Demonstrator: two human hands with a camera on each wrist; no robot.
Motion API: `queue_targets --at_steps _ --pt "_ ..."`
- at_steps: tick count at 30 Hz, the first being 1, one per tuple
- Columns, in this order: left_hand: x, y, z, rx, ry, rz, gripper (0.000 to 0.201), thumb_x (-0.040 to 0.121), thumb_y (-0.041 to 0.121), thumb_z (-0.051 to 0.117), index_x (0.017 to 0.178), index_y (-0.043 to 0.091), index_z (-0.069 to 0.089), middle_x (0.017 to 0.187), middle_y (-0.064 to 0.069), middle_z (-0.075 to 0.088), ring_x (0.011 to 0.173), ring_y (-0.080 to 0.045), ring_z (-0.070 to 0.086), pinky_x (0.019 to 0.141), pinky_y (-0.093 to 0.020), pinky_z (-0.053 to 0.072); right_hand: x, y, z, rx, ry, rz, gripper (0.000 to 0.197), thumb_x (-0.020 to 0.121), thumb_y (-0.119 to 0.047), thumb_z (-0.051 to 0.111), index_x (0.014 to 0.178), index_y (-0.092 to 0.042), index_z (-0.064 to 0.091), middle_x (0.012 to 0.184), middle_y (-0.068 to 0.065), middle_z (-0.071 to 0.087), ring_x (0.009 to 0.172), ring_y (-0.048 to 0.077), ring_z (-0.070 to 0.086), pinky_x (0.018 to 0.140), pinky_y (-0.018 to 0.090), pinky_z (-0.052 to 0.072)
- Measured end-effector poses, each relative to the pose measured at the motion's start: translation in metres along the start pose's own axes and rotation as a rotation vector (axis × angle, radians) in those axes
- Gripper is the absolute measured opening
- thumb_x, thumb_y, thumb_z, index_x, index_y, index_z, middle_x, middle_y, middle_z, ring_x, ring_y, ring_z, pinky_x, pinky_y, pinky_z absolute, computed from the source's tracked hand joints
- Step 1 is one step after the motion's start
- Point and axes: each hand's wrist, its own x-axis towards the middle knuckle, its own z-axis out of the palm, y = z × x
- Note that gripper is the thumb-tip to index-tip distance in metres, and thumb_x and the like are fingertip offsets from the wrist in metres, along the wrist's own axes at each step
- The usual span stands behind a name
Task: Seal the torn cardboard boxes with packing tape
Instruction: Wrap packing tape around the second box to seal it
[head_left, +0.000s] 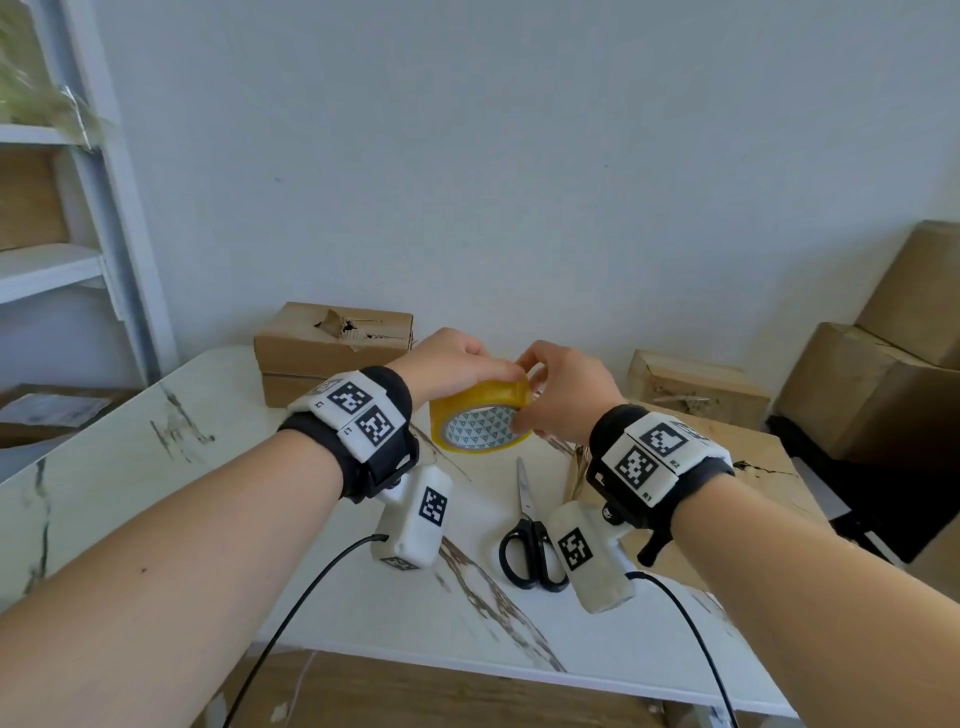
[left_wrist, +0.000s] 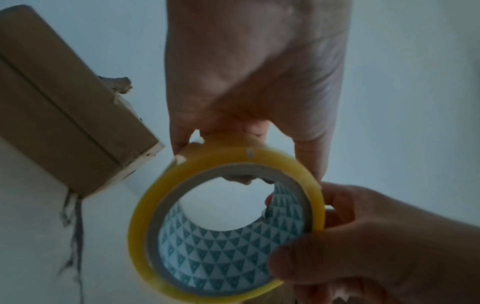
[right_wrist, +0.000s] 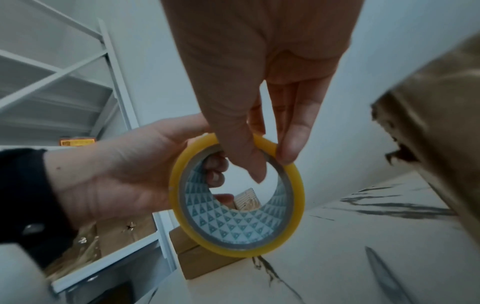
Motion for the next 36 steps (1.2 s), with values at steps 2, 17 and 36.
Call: queue_targets --at_steps 2,17,36 --pt "0.0 0.0 0.0 -0.014 -0.007 0.0 0.034 0.077 0.046 0.071 0.08 0.014 0.06 0.085 -0.007 0.065 0.079 -0.023 0.063 0.071 -0.031 0.048 -0.001 0.002 -0.001 0.004 0.005 0.005 0.045 0.062 -0.01 0.078 0.1 -0.024 0.057 0.097 -0.001 0.066 0.071 0.023 0.065 0.074 0.038 0.058" --pt "-0.005 -0.006 0.0 -0.266 -0.24 -0.017 0.033 0.095 0.042 0.046 0.116 0.02 0.057 0.117 -0.006 0.062 0.107 -0.022 0.059 0.1 -0.04 0.044 -0.003 0.012 -0.018 0.062 0.013 0.032 0.043 0.065 -0.005 0.071 0.099 -0.03 0.061 0.096 -0.002 0.069 0.066 0.016 0.059 0.077 0.036 0.057" --pt "-0.007 0.01 0.014 0.182 -0.013 0.261 0.024 0.082 0.036 0.07 0.074 0.014 0.062 0.067 0.0 0.053 0.061 -0.013 0.047 0.057 -0.024 0.036 -0.003 0.012 -0.03 -0.025 0.197 0.091 0.014 0.075 -0.013 0.062 0.077 -0.021 0.074 0.08 0.002 0.071 0.081 0.02 0.067 0.064 0.026 0.052"
